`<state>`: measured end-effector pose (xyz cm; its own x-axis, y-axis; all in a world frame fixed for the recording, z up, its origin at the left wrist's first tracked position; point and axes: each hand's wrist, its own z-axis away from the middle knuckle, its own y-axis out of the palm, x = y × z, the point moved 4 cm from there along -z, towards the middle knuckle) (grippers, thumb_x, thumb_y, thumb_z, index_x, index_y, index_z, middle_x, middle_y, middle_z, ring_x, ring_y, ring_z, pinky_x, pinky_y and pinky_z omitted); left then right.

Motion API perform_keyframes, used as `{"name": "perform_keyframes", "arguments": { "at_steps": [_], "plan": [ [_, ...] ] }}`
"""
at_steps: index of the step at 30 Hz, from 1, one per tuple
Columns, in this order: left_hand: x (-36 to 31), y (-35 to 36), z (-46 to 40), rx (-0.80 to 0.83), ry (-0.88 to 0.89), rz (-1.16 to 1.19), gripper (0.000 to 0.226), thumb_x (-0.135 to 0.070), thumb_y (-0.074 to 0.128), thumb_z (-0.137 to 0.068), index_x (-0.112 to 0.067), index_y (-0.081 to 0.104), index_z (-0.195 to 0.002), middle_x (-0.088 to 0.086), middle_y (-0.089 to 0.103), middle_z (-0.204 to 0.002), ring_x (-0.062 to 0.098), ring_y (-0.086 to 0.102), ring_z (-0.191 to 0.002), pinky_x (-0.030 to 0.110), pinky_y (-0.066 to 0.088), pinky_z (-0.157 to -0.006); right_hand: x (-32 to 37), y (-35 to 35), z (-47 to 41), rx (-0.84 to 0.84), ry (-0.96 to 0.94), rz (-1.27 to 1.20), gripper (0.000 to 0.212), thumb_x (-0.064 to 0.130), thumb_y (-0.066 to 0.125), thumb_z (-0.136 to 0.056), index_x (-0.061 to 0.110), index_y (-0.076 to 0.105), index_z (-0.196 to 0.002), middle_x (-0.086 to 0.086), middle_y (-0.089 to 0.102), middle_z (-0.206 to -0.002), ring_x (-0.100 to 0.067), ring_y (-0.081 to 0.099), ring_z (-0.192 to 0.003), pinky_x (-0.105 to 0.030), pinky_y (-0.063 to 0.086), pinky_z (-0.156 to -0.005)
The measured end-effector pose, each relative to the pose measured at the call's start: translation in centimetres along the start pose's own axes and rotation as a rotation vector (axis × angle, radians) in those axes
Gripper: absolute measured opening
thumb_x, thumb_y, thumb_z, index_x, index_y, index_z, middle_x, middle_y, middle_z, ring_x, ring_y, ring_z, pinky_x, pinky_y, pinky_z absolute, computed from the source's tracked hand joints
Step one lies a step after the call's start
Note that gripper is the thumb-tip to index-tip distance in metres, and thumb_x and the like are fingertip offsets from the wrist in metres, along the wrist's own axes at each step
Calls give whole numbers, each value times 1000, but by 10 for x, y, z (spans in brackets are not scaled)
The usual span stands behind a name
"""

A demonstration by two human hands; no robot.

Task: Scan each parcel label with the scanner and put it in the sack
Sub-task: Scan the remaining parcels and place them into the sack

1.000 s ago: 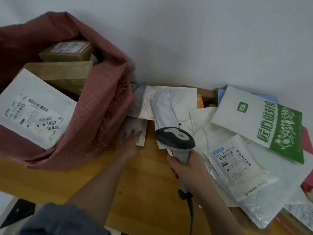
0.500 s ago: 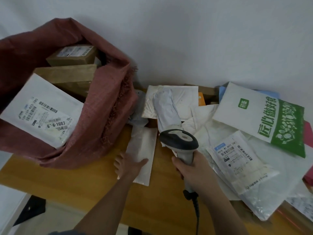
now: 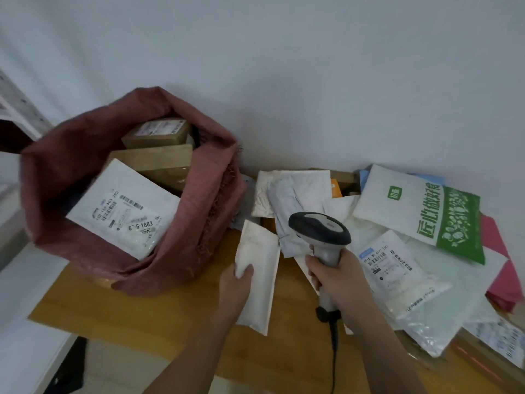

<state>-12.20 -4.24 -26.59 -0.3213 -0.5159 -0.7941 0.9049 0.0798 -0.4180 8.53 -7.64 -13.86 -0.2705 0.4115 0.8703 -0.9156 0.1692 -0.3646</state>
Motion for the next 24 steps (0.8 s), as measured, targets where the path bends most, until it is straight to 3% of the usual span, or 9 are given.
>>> {"name": "perform_keyframes", "arguments": {
  "at_steps": [2,4,6,9,11,14,19,22,24],
  "plan": [
    [-29,-12,8,39,116,18,10,-21,56,-96,-12,56,-91,0,56,-85,18,55,-85,22,39,-63,18,-4,6,-41,-18,-45,13,19,70,-83,8,65,-84,-6,65,-59,-12,58,-51,-34,55,-62],
    [-56,-27,14,61,171,64,14,-16,56,-95,-5,58,-86,8,57,-82,18,52,-78,25,37,-64,35,-8,13,-74,-60,-63,12,20,70,-84,8,65,-86,-11,66,-65,-15,59,-54,-38,56,-67],
    [-82,-41,20,78,196,146,15,-16,57,-94,-2,63,-90,11,64,-88,20,58,-82,29,43,-70,49,-11,19,-102,-93,-82,15,22,69,-85,7,66,-87,-11,67,-67,-17,59,-57,-39,56,-70],
    [-117,-63,30,90,207,252,10,-20,59,-94,-19,67,-89,1,69,-95,21,64,-90,34,52,-73,68,-15,27,-115,-115,-136,11,21,67,-87,12,65,-80,-12,67,-69,-20,59,-60,-43,56,-75],
    [-134,-75,35,87,223,284,12,-20,59,-94,-18,66,-85,7,70,-98,28,65,-95,43,56,-80,81,-18,34,-125,-167,-168,13,16,67,-84,20,64,-73,-10,68,-66,-16,58,-55,-41,56,-70],
    [-150,-86,40,120,224,335,12,-18,56,-96,-12,67,-96,14,68,-110,36,62,-103,54,51,-94,93,-21,44,-177,-246,-204,10,17,67,-83,23,63,-77,-2,67,-61,-7,56,-47,-34,54,-63],
    [-164,-86,53,259,202,513,38,-15,54,-98,-35,44,-129,-2,55,-124,26,56,-113,50,50,-97,110,-15,55,-125,-290,-291,4,16,66,-87,19,64,-87,2,65,-61,-6,57,-46,-21,50,-53],
    [-165,-77,64,389,179,515,23,-19,52,-99,-31,52,-118,7,57,-124,27,58,-110,48,52,-95,119,-8,61,-17,-298,-302,3,13,67,-87,15,65,-89,-2,62,-60,-11,58,-51,-25,51,-58],
    [-168,-73,74,494,101,622,29,-41,53,-96,-22,60,-117,12,66,-115,28,64,-101,49,54,-93,124,-4,65,17,-317,-275,5,15,68,-87,11,65,-89,-3,61,-61,-13,58,-53,-28,53,-61]
  ]
}}
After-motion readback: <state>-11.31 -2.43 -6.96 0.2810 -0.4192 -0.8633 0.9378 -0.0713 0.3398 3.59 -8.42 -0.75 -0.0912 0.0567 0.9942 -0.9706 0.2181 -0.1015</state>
